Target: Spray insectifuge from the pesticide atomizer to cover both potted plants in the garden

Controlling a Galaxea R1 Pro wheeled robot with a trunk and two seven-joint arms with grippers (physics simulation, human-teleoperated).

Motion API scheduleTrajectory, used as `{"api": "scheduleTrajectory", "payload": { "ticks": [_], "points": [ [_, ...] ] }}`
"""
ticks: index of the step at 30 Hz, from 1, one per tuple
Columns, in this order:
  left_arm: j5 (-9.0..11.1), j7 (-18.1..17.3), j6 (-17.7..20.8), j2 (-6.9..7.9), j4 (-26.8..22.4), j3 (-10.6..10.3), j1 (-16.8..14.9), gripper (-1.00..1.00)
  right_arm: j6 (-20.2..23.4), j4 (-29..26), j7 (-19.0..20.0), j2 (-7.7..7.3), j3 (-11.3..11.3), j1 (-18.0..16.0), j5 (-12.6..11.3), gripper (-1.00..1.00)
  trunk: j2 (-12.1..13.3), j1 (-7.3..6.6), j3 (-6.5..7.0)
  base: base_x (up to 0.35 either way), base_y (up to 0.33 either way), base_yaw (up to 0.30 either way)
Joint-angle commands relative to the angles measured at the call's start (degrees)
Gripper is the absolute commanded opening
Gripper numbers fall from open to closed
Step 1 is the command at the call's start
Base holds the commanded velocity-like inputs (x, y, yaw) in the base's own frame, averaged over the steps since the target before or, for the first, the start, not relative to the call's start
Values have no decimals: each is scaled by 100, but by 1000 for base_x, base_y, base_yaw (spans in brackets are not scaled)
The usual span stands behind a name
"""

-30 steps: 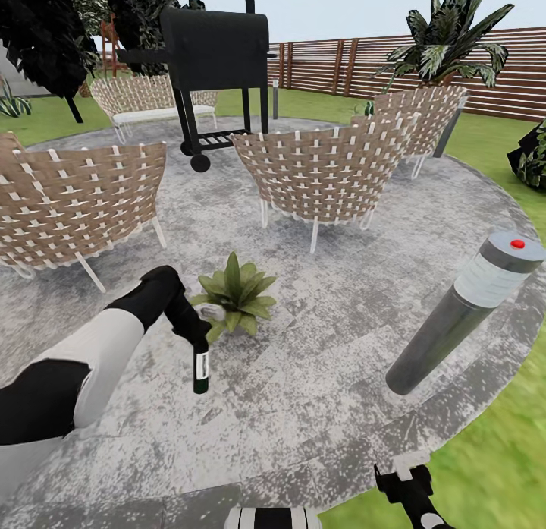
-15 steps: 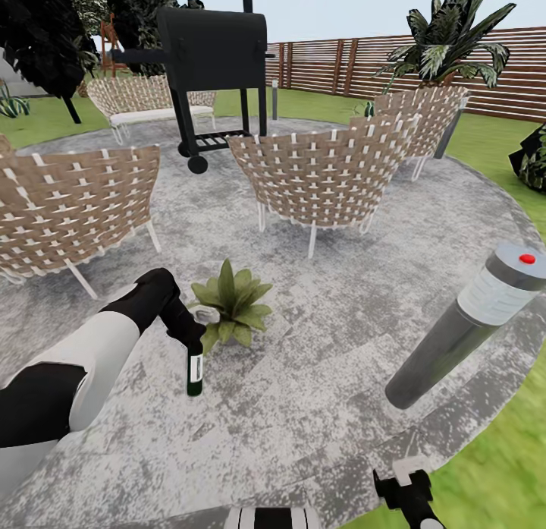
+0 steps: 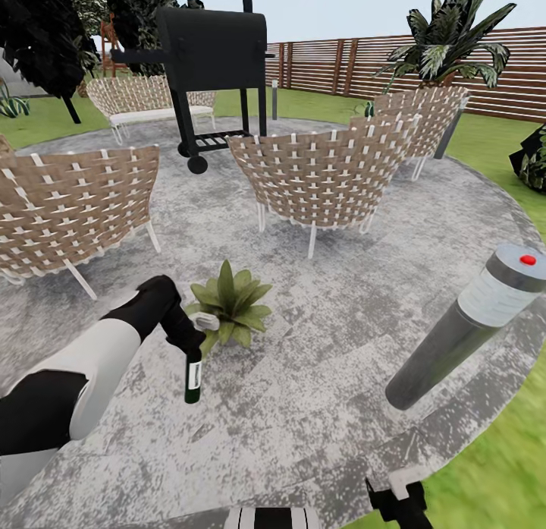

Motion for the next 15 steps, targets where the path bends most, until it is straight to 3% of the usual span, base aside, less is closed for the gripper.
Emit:
{"api": "scheduleTrajectory", "payload": {
  "ticks": [1,6,15],
  "points": [
    [-43,-52,57,-8,-11,-22,0,-100,-31,5,3,-1,7,-2,48,100,-2,-1,-4,88,0,0],
    [-43,-48,57,-40,-12,-43,2,-100,-64,5,66,-2,7,2,47,100,-2,-1,-4,185,-57,0],
    [-41,-48,63,-53,-17,-25,-9,-100,-66,5,71,-2,7,3,47,100,-2,-1,-4,20,-7,0]
  ]
}}
